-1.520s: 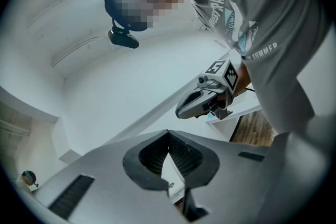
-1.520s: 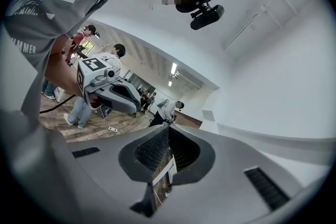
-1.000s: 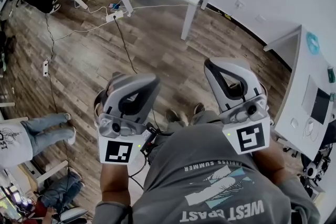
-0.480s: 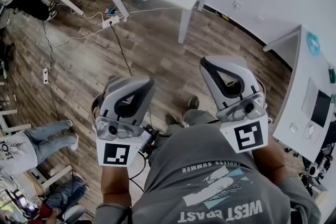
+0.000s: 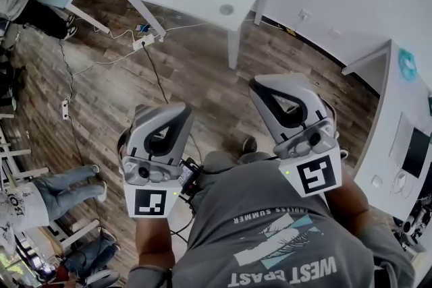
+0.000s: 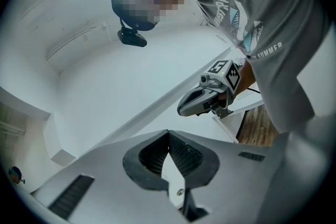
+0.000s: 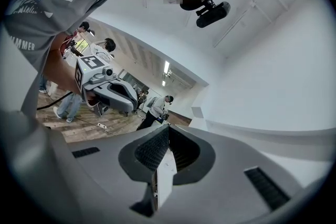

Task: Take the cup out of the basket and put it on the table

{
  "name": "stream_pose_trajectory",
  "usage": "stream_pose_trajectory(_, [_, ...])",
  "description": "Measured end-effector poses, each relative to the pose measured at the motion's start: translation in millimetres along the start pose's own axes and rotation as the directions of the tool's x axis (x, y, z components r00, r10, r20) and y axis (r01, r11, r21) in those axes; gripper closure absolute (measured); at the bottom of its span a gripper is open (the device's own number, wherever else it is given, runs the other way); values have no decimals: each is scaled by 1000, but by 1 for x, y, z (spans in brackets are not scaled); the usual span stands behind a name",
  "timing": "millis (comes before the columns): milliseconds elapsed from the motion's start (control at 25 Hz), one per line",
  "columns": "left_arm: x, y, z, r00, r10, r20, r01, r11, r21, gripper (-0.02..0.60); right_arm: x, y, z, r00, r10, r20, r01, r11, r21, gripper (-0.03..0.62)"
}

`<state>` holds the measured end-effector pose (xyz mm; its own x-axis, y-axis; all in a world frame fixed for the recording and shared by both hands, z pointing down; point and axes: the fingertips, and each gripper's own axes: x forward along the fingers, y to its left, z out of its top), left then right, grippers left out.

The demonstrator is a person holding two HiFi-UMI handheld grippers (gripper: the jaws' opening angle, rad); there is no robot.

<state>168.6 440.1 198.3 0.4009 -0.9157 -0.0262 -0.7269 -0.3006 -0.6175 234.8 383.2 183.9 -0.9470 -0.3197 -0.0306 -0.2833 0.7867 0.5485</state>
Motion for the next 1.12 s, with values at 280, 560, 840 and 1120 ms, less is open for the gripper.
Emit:
stream_pose_trajectory(280, [22, 22, -20, 998, -52, 22, 51, 999, 12, 572, 30, -17, -16, 999, -29, -26, 29, 1000, 6, 583])
stream_pose_trajectory(560, [42, 67, -52, 991, -99, 93, 100, 995, 1, 572, 77, -29, -25, 994, -78, -73, 77, 997, -13, 583])
stream_pose_trajectory(840, [52, 90, -74, 978, -150, 142, 153, 988, -11, 572, 107, -39, -30, 986, -131, -102, 128, 991, -35, 583])
stream_pose_trajectory(1120, [75, 101, -84, 976, -153, 154, 158, 987, -18, 572, 115, -58, -47, 983, -138, -120, 135, 990, -39, 583])
